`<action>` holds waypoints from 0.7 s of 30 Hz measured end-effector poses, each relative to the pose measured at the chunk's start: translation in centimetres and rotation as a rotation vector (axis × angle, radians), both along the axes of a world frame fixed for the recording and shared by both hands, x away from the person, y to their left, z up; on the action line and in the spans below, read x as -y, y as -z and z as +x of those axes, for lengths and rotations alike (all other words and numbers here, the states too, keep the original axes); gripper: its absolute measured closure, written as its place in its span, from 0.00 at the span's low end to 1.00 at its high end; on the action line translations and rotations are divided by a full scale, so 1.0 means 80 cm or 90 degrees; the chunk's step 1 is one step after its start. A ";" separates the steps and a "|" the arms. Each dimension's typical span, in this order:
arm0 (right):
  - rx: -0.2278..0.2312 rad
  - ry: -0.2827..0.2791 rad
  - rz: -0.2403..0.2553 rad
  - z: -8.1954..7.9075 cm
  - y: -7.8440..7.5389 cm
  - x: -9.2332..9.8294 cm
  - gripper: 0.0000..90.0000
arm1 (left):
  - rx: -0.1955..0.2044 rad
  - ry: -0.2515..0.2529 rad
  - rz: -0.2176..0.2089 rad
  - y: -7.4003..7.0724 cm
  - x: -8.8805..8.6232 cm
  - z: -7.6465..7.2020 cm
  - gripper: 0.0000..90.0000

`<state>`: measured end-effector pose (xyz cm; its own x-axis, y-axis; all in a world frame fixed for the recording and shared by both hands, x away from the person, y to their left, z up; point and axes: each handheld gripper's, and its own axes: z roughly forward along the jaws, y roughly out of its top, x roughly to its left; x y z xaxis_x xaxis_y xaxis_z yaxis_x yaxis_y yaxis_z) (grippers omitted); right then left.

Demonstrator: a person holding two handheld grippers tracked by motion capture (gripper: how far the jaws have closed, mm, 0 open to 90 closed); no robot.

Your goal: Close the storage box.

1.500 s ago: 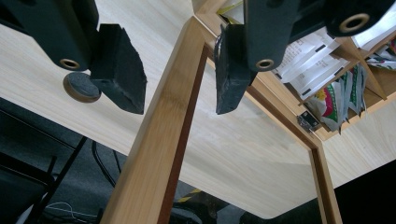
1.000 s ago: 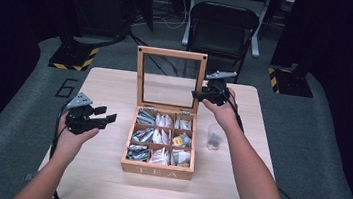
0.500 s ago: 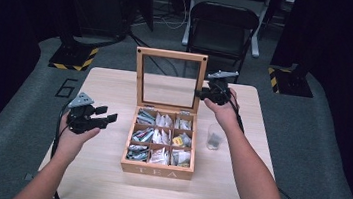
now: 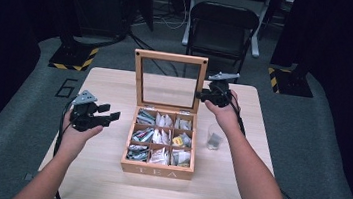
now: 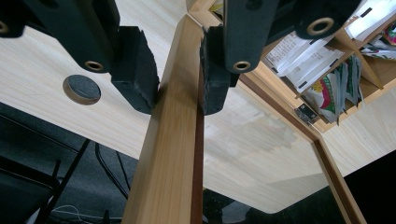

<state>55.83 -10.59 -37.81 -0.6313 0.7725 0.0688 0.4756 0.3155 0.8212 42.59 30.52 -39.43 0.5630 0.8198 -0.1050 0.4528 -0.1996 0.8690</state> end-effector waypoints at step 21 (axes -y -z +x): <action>0.018 -0.011 0.024 -0.020 -0.003 0.005 0.71 | 0.004 0.003 0.005 -0.011 0.013 0.014 0.48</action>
